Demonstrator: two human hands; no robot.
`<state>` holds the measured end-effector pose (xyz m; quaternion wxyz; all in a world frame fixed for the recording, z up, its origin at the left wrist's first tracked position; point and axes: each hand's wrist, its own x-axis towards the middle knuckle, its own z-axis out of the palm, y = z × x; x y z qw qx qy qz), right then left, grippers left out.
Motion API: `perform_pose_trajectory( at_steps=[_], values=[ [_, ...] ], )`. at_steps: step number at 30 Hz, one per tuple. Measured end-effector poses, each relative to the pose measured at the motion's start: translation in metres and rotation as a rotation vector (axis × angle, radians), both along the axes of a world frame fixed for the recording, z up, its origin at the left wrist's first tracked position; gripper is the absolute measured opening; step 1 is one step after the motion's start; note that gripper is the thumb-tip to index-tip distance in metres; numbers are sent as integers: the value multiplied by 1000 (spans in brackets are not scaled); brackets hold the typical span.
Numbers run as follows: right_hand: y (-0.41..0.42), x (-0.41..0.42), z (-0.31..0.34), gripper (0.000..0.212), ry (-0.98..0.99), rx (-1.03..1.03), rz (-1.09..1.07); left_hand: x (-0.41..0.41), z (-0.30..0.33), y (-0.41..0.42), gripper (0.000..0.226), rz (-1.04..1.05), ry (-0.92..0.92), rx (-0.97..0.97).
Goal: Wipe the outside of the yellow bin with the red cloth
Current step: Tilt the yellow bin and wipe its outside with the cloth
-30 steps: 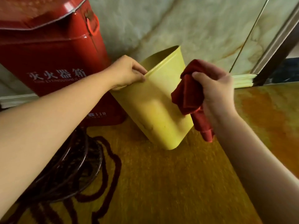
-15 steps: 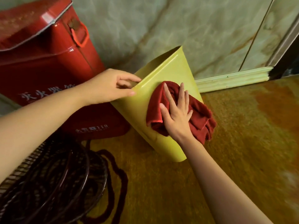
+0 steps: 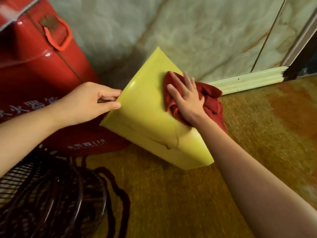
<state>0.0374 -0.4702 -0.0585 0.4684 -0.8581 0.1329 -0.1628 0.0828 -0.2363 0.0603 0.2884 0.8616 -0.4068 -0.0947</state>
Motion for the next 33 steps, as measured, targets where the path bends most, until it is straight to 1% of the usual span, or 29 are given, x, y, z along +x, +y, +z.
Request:
perform_pose_trajectory(
  at_steps=[2,3,4,6,8,10,12,13,14,16,18,20,22,24,27,31,33],
  values=[
    [-17,-6,-15,53,176,60,-107,-1,-5,5,43,71,23,-7],
    [-21,-16,-23,54,202,65,-148,-2,-7,8,41,70,41,13],
    [-19,-30,-30,55,187,62,-174,-5,-10,12,38,56,51,36],
    [1,-59,-36,56,101,47,-168,-10,-14,15,32,40,14,53],
    [33,-73,-28,56,-15,-12,-87,-12,-13,13,38,43,-2,1],
    [52,-55,0,59,-161,-107,36,-9,-9,7,47,28,16,-66],
    [52,-22,34,60,-257,-177,124,-7,-5,-4,51,-45,14,-41],
    [46,-6,46,60,-267,-174,161,-6,-5,-8,51,-66,7,-27],
    [38,8,52,60,-239,-148,190,-6,-5,-9,51,-64,3,-35],
    [18,25,43,55,-96,-75,196,-1,-8,-3,52,-20,5,-80],
    [-5,20,22,50,66,-31,129,3,-13,2,50,41,47,-107],
    [-21,4,2,49,136,10,48,2,-13,0,49,80,96,-133],
    [-29,-18,-10,47,93,32,-9,0,-10,-12,45,63,90,-130],
    [-17,-39,-12,47,-4,34,-17,-2,-4,-20,44,22,85,-107],
    [10,-59,-2,54,-120,-48,8,-5,5,-28,42,-20,105,-80],
    [31,-72,15,62,-168,-143,20,-14,15,-41,43,-35,116,-62],
    [30,-80,20,67,-192,-172,-4,-20,22,-53,33,-43,119,-62]
  ],
)
